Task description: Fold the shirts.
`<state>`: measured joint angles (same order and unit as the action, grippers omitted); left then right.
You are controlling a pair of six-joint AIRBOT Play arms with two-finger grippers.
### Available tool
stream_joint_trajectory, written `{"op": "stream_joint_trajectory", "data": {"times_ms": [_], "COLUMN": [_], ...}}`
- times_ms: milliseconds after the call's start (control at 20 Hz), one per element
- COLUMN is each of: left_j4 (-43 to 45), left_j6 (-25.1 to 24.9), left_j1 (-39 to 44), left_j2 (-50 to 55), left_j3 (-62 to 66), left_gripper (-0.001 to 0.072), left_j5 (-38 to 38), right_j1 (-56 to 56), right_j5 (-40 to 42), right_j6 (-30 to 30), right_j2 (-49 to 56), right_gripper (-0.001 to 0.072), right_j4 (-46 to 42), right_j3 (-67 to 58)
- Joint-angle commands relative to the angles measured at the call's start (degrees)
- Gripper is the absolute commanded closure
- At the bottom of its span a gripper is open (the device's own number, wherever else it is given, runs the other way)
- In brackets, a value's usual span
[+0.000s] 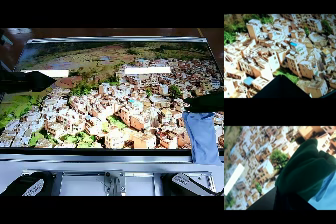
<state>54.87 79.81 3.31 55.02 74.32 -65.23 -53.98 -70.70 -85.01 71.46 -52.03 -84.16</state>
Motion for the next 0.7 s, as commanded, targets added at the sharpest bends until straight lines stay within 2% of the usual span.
{"op": "stream_joint_trajectory", "data": {"times_ms": [0,100,350,550,650], "left_j4": [0.2,0.48,2.14,2.19,2.19], "left_j6": [-0.04,-0.28,-0.94,-1.33,-1.33], "left_j1": [0.83,0.52,0.52,0.52,0.52], "left_j2": [-0.02,-0.04,-0.02,-0.02,-0.02], "left_j3": [-0.37,-0.35,-0.35,-0.37,-0.37], "left_gripper": [0.0672,0.0672,0.0672,0.0672,0.0672], "left_j5": [0.11,0.09,0.28,1.57,3.32], "right_j1": [-1.16,-3.21,-7.82,-7.69,-7.69], "right_j5": [1.14,-4.72,-18.88,-25.9,-31.3], "right_j6": [-2.93,-4.39,-5.86,-5.88,-5.57], "right_j2": [-0.52,-0.74,-1.03,-1.05,-1.05], "right_gripper": [0.065,0.0649,0.065,0.0649,0.0649], "right_j4": [-3.08,-5.95,-6.36,-6.93,-10.36], "right_j3": [-0.04,-0.04,-0.04,-0.04,0.09]}}
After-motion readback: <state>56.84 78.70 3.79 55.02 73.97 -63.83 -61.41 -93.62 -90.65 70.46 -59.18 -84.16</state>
